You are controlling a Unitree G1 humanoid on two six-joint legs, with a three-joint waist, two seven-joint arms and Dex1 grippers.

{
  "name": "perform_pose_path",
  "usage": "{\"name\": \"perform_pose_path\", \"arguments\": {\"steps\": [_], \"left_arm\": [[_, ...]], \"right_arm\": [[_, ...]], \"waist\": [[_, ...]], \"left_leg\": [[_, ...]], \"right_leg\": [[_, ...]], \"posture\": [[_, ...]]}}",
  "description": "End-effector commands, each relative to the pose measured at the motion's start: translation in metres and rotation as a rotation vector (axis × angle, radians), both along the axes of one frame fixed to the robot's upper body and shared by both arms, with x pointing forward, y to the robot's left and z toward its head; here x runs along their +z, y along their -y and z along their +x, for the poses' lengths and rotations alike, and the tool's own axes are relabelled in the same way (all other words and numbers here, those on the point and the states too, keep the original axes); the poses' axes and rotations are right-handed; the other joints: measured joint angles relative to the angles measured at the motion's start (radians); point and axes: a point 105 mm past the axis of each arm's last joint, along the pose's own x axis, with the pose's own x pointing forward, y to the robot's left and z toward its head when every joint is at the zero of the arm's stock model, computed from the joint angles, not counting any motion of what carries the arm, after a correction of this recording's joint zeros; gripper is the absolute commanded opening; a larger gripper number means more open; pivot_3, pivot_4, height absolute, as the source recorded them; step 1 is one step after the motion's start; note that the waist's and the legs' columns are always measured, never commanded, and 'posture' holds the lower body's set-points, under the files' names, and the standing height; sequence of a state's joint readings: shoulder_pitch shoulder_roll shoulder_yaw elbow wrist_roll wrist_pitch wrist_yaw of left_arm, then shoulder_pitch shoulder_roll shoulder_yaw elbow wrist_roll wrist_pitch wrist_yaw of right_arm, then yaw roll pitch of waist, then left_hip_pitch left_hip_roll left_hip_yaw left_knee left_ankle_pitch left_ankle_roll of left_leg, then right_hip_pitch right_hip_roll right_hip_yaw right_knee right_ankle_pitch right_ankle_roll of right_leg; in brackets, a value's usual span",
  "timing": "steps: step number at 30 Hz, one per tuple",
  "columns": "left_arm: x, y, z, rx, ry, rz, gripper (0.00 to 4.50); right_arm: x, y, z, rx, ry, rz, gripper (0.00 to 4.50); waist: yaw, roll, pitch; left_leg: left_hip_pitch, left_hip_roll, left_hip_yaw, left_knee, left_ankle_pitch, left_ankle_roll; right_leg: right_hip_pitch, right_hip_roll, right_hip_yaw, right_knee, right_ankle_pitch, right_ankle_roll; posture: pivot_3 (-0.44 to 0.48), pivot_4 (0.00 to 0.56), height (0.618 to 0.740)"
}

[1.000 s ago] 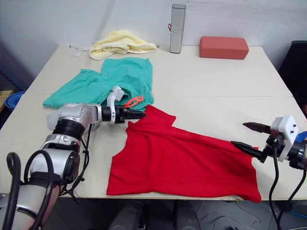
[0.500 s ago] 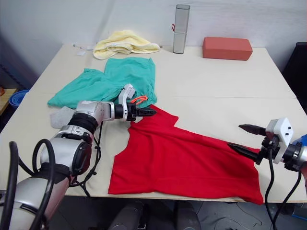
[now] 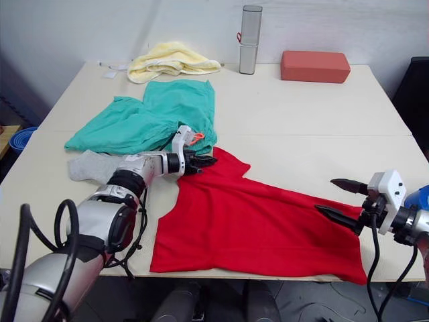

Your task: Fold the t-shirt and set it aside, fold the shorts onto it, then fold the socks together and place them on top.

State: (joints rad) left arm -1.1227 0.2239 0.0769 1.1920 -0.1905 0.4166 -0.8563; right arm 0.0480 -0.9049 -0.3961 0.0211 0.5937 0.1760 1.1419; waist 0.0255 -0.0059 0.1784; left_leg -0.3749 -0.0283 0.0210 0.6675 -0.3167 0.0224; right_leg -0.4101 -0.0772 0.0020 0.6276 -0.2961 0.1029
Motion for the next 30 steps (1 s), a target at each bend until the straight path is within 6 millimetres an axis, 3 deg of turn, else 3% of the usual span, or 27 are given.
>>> {"name": "perform_pose_path", "arguments": {"steps": [1,12,17,21,25,30], "left_arm": [[0.028,-0.008,0.003,-0.035,0.182,-0.070,0.03],[0.047,-0.028,-0.014,-0.183,0.499,-0.067,0.03],[0.038,-0.031,-0.037,-0.354,0.734,0.050,0.03],[0.029,-0.028,-0.049,-0.436,0.818,0.080,0.03],[0.025,-0.030,-0.057,-0.482,0.879,0.097,0.03],[0.022,-0.035,-0.066,-0.554,0.941,0.143,0.03]], "right_arm": [[0.016,-0.005,-0.003,0.009,0.055,0.050,4.50],[0.014,-0.021,-0.013,0.096,0.082,0.026,4.50],[0.010,-0.020,-0.011,0.087,0.088,0.016,4.50],[0.008,-0.018,-0.010,0.081,0.086,0.005,4.50],[0.002,-0.008,-0.005,0.050,0.069,-0.058,4.50],[0.001,0.020,0.017,-0.018,0.051,-0.203,4.50]], "waist": [[-0.001,0.000,0.000],[-0.001,0.000,0.000],[-0.002,0.000,0.000],[-0.001,0.000,0.000],[-0.001,0.000,0.000],[-0.004,0.000,0.000]], "left_leg": [[0.000,0.000,0.000,0.000,0.000,0.000],[0.000,0.001,0.002,0.000,0.000,0.000],[0.000,0.001,0.003,0.000,0.000,0.000],[0.000,0.001,0.003,0.000,-0.001,0.001],[0.000,0.001,0.003,0.000,-0.001,0.002],[0.000,0.001,0.005,0.001,-0.001,0.003]], "right_leg": [[0.000,0.000,0.000,0.000,0.000,0.000],[-0.001,0.001,0.000,0.000,0.000,0.000],[-0.001,0.001,0.001,0.000,0.000,0.000],[-0.001,0.001,0.001,-0.001,0.000,0.000],[-0.001,0.000,0.001,-0.001,0.000,0.000],[-0.001,0.000,0.002,-0.001,0.000,0.001]], "posture": [[0.000,0.150,0.740],[0.000,0.150,0.740],[0.000,0.150,0.740],[0.000,0.150,0.740],[0.000,0.150,0.740],[0.000,0.150,0.740]]}}
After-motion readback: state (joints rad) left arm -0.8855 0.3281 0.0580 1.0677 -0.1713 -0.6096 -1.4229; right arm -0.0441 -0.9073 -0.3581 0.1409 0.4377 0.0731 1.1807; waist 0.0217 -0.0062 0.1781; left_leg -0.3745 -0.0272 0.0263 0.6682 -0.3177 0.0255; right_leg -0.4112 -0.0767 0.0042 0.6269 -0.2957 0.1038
